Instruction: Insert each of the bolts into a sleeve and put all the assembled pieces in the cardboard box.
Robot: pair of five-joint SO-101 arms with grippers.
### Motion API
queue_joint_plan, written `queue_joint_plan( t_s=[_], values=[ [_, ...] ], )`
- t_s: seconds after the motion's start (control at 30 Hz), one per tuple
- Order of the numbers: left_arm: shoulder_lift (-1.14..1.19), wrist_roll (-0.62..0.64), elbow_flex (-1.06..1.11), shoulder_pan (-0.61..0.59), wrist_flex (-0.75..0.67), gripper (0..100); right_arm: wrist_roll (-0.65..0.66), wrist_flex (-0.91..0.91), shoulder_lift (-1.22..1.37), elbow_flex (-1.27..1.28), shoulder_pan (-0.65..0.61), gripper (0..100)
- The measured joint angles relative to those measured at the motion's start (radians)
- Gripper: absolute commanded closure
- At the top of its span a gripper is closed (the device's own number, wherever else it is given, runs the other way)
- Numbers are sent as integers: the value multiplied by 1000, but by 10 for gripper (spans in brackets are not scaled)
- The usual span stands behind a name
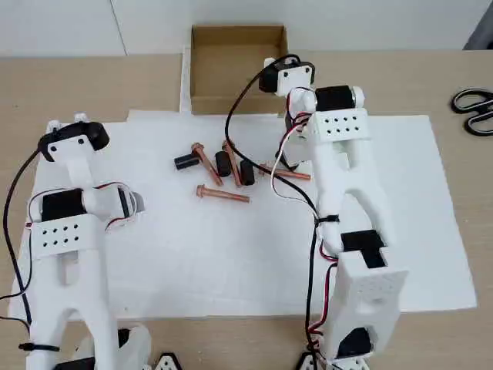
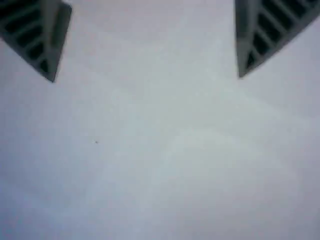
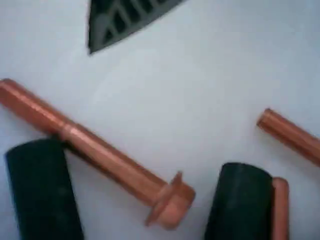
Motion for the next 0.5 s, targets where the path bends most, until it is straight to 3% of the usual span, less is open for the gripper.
queue_joint_plan(
  t_s=[0.5],
  values=[
    [0, 2, 0, 0, 0, 778, 66, -157, 172, -9, -74, 790]
  ],
)
